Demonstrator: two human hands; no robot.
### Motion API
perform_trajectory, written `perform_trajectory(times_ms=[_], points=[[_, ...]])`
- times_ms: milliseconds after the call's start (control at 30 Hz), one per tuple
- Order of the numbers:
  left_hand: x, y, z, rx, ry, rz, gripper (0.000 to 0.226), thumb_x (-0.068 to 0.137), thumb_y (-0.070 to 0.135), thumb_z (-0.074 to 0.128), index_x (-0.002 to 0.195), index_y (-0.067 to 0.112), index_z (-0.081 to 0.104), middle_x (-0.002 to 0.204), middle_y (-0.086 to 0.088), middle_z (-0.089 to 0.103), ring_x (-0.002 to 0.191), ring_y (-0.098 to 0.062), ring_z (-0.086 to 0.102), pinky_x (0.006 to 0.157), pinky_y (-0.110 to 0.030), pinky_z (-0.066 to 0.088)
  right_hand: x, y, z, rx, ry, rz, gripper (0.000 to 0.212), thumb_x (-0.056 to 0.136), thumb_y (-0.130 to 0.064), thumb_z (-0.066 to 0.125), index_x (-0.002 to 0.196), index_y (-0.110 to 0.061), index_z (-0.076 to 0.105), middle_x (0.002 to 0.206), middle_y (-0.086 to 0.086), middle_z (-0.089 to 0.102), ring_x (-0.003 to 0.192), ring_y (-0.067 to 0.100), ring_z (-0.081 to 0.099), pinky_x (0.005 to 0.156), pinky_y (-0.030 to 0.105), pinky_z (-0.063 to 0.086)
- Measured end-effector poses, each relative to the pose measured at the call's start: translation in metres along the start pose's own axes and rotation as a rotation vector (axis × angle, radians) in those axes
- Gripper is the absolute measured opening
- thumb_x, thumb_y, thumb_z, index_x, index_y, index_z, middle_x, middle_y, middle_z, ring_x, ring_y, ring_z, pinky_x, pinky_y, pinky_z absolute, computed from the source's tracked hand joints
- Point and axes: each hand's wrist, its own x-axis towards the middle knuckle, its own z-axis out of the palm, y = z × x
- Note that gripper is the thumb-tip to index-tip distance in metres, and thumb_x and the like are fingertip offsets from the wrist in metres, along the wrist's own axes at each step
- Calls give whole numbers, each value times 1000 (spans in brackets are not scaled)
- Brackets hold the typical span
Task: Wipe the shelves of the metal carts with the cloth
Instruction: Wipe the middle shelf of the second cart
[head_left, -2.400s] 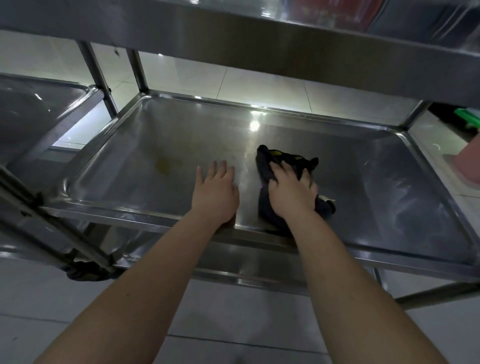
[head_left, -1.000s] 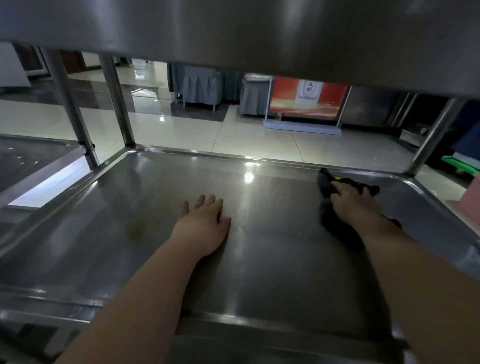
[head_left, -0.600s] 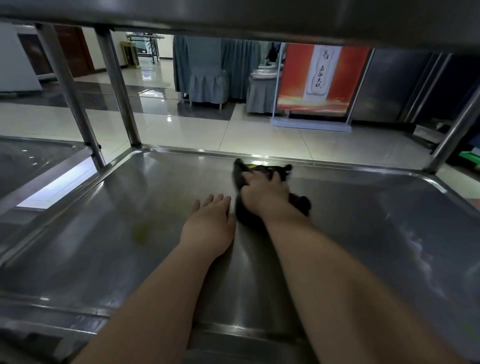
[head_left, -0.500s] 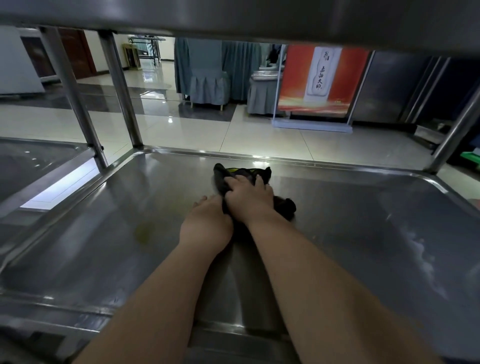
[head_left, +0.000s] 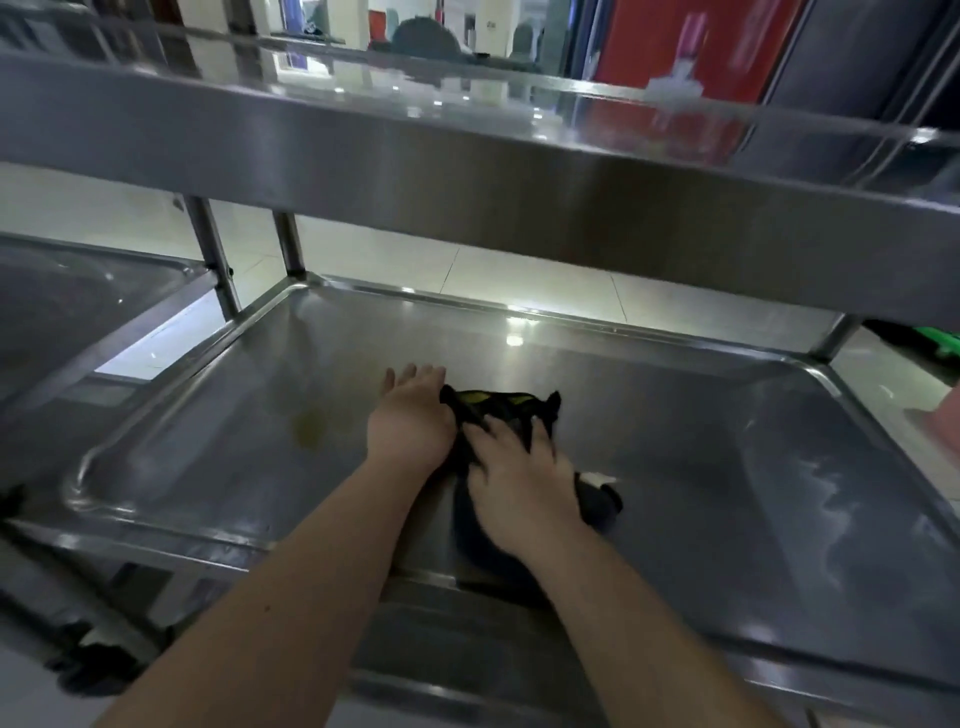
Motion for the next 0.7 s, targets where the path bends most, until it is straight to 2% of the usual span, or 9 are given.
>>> perform_trajectory(times_ms=[100, 167, 233, 267, 400, 500, 600, 700], points=[[-1, 5, -16, 22, -9, -51, 60, 94, 10, 40, 151, 16, 24, 157, -4, 23, 146, -25, 10, 119, -34, 10, -21, -16, 6, 6, -21, -3, 52, 103, -39, 24, 153, -34, 14, 162, -6, 6, 146, 36, -4, 118, 53, 3], [0, -2, -22, 55, -107, -74, 51, 96, 19, 37, 147, 13, 32, 156, -8, 25, 143, -32, 21, 116, -40, 19, -21, -17, 3, 12, -26, 26, 51, 103, -40, 22, 153, -36, 13, 162, -7, 6, 147, 35, -4, 118, 53, 4], [-8, -15, -29, 49, -165, -159, 45, 97, 29, 37, 139, 12, 41, 148, -16, 36, 134, -36, 34, 108, -41, 31, -21, -18, 3, 10, -28, 45, 51, 102, -40, 22, 152, -37, 13, 162, -7, 6, 146, 35, -4, 117, 53, 4], [-17, -23, -34, 54, -170, -171, 44, 98, 31, 38, 138, 13, 42, 146, -18, 40, 134, -36, 35, 108, -41, 29, -22, -19, 3, 2, -34, 51, 51, 102, -39, 22, 152, -37, 12, 162, -6, 6, 146, 36, -5, 117, 54, 4], [-58, -63, -58, 123, -49, -70, 46, 101, 27, 39, 145, 14, 37, 151, -8, 37, 145, -25, 18, 118, -42, 2, -25, -26, 2, -18, -86, 111, 51, 102, -39, 19, 152, -37, 9, 162, -7, 2, 145, 40, -8, 114, 62, 5], [-85, -97, -78, 116, 4, -138, 49, 100, 29, 41, 148, 20, 34, 156, -2, 28, 148, -20, 8, 119, -36, -8, -27, -31, 2, -31, -99, 143, 51, 102, -39, 18, 152, -38, 8, 162, -7, 1, 145, 42, -8, 113, 63, 7], [-97, -123, -86, 136, -5, -167, 48, 101, 32, 38, 147, 22, 35, 156, -1, 28, 148, -17, 8, 120, -35, -8, -32, -31, 3, -15, -56, 140, 51, 102, -39, 20, 152, -38, 12, 162, -8, 5, 145, 41, -4, 115, 59, 8], [-89, -152, -92, 181, -6, -126, 46, 101, 33, 37, 146, 22, 38, 155, -1, 31, 148, -20, 10, 121, -38, 1, -34, -28, 3, -13, -20, 127, 50, 102, -39, 20, 151, -38, 12, 162, -9, 6, 145, 39, -1, 117, 55, 9]])
